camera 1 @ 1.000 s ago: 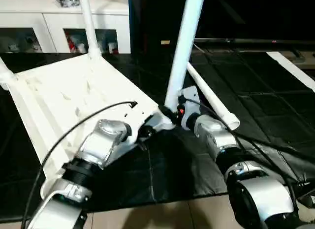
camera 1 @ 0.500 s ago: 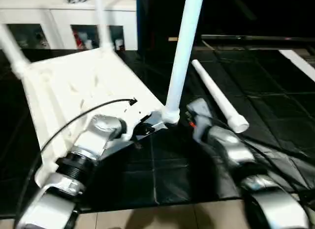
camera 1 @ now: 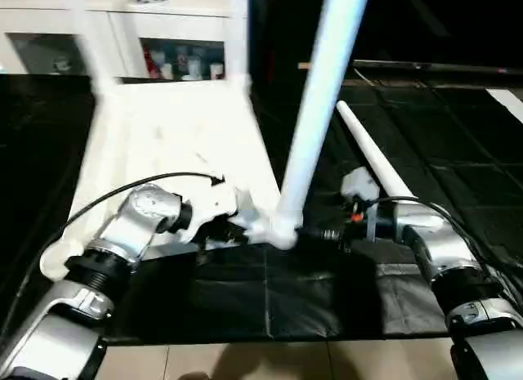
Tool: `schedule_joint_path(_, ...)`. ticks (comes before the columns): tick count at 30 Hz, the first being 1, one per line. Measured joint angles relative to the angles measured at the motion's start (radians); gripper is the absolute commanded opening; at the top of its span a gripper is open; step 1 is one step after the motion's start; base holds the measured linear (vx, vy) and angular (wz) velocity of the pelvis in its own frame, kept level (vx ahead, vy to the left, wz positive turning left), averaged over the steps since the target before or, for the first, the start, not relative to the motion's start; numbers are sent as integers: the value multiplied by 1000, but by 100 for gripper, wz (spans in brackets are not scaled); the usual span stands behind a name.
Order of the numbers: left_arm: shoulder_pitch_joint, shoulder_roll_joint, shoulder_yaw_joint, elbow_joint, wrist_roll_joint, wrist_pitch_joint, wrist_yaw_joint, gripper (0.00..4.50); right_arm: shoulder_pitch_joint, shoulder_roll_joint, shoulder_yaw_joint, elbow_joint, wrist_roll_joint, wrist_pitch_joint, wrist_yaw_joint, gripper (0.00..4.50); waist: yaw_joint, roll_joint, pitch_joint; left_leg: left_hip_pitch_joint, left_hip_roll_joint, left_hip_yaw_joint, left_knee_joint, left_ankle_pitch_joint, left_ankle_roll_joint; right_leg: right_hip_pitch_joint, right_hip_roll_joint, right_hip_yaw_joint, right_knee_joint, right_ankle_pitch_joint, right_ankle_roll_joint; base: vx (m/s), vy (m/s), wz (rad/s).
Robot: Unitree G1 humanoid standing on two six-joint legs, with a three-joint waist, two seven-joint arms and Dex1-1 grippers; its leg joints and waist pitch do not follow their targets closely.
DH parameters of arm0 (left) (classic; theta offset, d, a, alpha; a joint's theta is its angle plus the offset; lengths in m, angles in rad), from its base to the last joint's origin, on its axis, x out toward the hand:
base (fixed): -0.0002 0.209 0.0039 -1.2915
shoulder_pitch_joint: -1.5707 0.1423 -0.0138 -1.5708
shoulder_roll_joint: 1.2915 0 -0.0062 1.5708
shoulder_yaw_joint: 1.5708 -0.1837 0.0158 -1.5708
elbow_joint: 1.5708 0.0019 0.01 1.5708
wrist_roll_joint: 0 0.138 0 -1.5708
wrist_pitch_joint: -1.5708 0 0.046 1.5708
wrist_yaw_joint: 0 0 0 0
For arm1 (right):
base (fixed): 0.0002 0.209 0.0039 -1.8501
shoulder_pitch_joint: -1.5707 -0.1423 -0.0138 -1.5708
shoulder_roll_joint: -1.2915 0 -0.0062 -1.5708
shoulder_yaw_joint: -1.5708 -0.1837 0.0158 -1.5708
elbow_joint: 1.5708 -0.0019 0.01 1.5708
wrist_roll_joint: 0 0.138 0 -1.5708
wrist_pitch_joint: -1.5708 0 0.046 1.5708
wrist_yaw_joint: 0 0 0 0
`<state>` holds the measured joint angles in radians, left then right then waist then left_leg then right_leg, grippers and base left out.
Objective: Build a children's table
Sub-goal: Rotate leg to tighten
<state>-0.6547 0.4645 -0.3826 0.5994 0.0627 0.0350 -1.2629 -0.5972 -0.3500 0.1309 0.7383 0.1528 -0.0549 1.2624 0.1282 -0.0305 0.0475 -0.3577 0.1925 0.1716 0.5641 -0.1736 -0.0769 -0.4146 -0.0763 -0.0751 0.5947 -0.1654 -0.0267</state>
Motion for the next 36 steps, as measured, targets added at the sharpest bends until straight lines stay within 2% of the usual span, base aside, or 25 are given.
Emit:
schedule_joint_path(7,-12,0,-25,10,6,-50,-50,0,-25,19,45,15,-36,-3,32,440,15,-1,0,0,0,0,0,0,0,0,0,0,1,0,0,0,0,0)
schedule_joint_path(8,-14,-1,-26,13,7,-57,-55,0,-29,20,49,15,-38,-3,35,422,16,-1,0,0,0,0,0,0,0,0,0,0,1,0,0,0,0,0)
schedule_joint_path(11,-17,-1,-28,18,12,-69,-63,0,-38,25,55,31,-38,4,48,422,16,-1,0,0,0,0,1,0,0,0,0,0,1,0,0,0,0,0)
schedule_joint_path(12,-18,-1,-28,23,12,-76,-64,0,-38,26,55,38,-38,7,52,394,16,-1,0,0,0,0,1,0,0,0,0,0,1,0,0,0,0,0)
schedule_joint_path(14,-19,-1,-28,26,13,-80,-64,0,-38,26,55,51,-38,9,54,385,16,-1,0,0,0,0,1,0,0,0,0,0,1,0,0,0,0,0)
schedule_joint_path(16,-20,-1,-28,28,14,-82,-64,0,-38,26,55,54,-38,12,59,356,16,-1,0,0,0,0,1,0,0,0,0,0,2,0,0,0,0,0)
schedule_joint_path(20,-22,-2,-28,34,14,-87,-64,0,-38,28,55,54,-37,24,74,343,16,-1,0,0,0,0,1,0,0,0,0,0,2,0,0,0,0,0)
schedule_joint_path(23,-22,-3,-28,38,14,-89,-64,0,-38,28,55,55,-37,25,78,305,16,-1,0,0,0,0,2,0,0,1,0,0,2,0,0,0,0,0)
schedule_joint_path(27,-24,-4,-28,45,14,-98,-65,0,-38,28,55,55,-37,25,78,280,16,-1,0,1,0,0,2,0,0,1,0,0,2,0,0,0,0,0)
schedule_joint_path(34,-26,-6,-28,52,14,-100,-67,0,-35,28,54,54,-34,28,78,275,16,-1,-1,1,0,0,2,0,0,2,0,0,2,0,0,0,0,0)
schedule_joint_path(36,-26,-27,-17,56,12,-68,-62,0,-23,32,41,49,-28,39,72,275,19,-1,-1,3,0,0,2,0,0,3,0,0,2,0,0,0,0,0)
